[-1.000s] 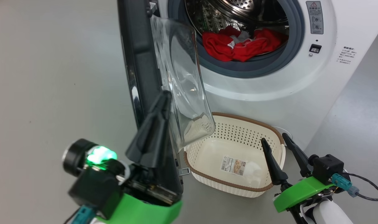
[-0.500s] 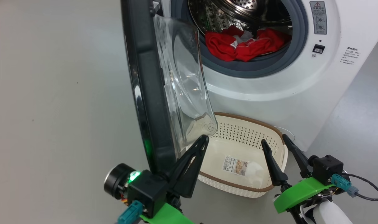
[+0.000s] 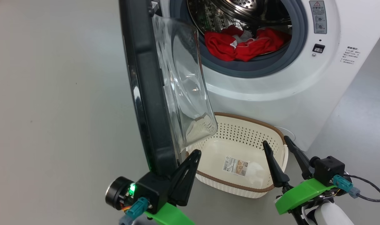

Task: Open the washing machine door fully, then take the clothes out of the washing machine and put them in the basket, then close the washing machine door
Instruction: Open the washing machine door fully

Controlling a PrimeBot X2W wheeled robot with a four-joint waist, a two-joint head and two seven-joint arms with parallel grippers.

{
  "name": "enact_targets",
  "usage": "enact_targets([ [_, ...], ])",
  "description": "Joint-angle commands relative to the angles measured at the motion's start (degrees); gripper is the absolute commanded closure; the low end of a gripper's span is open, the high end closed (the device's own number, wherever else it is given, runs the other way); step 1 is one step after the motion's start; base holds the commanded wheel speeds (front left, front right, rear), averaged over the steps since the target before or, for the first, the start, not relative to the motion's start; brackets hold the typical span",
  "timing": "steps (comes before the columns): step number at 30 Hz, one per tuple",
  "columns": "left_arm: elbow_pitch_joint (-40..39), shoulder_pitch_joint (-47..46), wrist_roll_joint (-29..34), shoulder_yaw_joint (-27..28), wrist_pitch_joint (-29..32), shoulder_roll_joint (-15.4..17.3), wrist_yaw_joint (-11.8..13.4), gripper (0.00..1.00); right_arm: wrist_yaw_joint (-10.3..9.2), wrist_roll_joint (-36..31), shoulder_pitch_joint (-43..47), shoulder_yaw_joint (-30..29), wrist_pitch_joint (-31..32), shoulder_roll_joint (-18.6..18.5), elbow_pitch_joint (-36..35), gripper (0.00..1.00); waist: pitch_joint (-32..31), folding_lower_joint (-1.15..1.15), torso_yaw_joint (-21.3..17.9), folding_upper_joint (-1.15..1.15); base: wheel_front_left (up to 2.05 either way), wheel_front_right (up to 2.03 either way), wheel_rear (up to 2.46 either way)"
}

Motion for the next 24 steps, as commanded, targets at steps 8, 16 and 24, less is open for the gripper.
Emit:
enact_targets([
  [8,-1.17,-0.09,0.11,3.37,0.23,1.01,2.61,1.0,0.2,0.01,-2.04,1.68,-0.52,0.25,-1.42,0.0,0.74,0.0,0.8,0.0,0.0,0.0,0.0],
  [16,-1.93,1.1,0.08,5.08,0.83,1.85,4.81,1.0,0.2,-0.38,-2.05,1.48,-0.52,0.25,-1.08,0.0,0.81,0.0,2.34,0.0,0.0,0.0,0.0],
  [24,-3.21,2.37,0.35,6.38,1.6,2.92,6.71,1.0,0.2,-0.58,-1.95,1.59,-0.52,0.25,-0.87,0.0,0.53,0.0,4.39,0.0,0.0,0.0,0.0],
])
